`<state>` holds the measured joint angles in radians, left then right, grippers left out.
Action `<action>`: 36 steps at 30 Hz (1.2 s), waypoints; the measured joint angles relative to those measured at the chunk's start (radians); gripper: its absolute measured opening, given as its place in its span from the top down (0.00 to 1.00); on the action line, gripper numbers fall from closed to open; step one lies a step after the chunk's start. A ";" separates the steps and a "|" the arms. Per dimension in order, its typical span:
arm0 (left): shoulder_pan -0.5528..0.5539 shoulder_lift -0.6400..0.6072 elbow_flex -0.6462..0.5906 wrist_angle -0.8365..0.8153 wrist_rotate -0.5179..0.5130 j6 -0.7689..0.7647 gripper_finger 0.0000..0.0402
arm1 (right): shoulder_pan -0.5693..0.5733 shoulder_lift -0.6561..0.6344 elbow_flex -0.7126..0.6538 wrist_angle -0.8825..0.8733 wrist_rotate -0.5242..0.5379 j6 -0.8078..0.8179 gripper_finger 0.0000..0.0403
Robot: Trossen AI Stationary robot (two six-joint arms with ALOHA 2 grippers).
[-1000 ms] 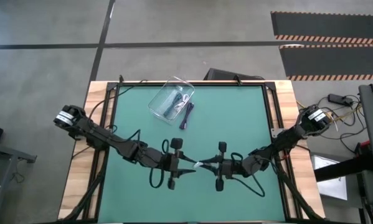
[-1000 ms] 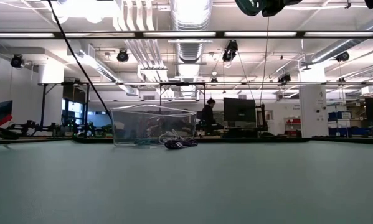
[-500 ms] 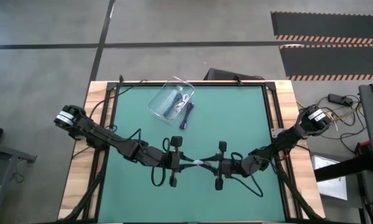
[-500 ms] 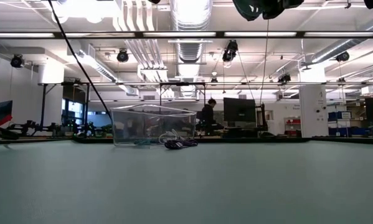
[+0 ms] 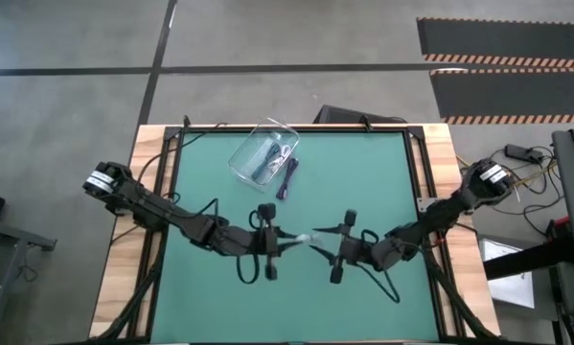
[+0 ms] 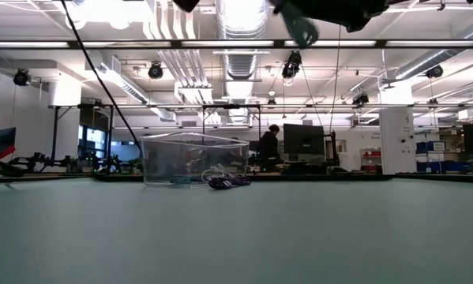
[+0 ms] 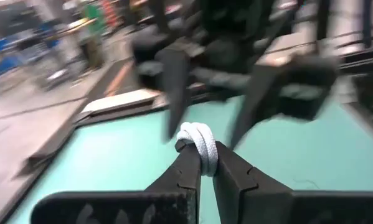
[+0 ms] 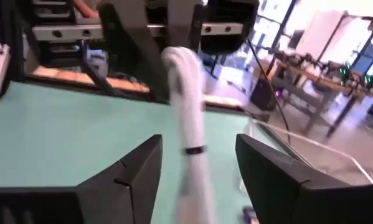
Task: Pick and place USB-C Cables
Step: Put the white USB cable into the transparent bin
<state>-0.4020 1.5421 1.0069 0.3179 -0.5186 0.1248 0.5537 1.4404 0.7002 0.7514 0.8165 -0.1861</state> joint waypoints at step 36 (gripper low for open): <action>0.339 -0.006 0.036 -0.346 -0.077 -0.144 0.98 | -0.278 -0.365 -0.290 -0.079 -0.433 0.046 0.50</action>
<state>-0.0634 1.5364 1.0427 -0.0282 -0.5953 -0.0194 0.2760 1.0753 0.4105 0.6723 0.3835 -0.1398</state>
